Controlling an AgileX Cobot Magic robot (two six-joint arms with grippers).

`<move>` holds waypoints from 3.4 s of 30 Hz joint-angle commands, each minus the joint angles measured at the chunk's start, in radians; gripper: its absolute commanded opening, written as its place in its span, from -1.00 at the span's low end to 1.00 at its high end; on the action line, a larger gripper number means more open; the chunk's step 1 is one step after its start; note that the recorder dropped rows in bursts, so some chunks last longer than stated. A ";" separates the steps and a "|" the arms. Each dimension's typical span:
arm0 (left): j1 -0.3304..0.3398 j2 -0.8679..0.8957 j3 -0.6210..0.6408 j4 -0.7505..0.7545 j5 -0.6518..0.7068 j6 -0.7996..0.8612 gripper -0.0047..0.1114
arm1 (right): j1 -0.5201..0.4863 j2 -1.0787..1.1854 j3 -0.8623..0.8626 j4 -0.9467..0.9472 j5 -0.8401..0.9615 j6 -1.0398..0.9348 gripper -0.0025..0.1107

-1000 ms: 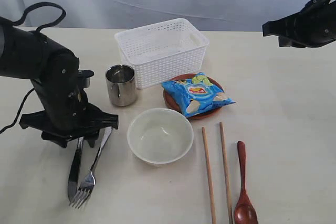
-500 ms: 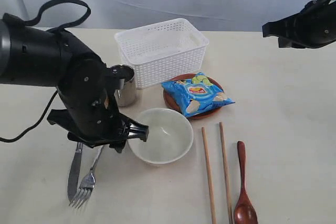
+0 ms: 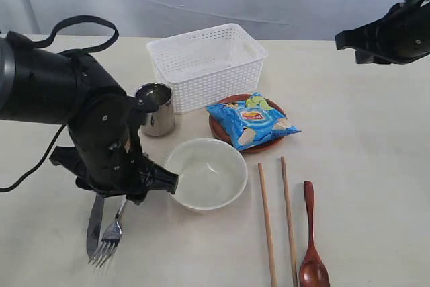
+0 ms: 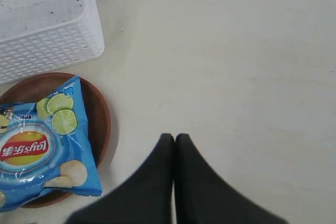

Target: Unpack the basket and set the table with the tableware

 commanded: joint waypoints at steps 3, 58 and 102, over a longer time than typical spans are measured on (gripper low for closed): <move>-0.005 0.000 0.029 0.005 -0.078 -0.004 -0.35 | 0.002 -0.008 0.004 0.000 0.003 -0.012 -0.96; -0.005 0.047 0.007 0.000 -0.127 -0.350 -0.92 | 0.002 -0.008 0.004 0.000 0.024 -0.016 -0.96; -0.005 -0.608 0.338 0.169 -0.648 0.268 -0.92 | 0.009 -0.008 0.004 0.075 0.284 0.043 -0.96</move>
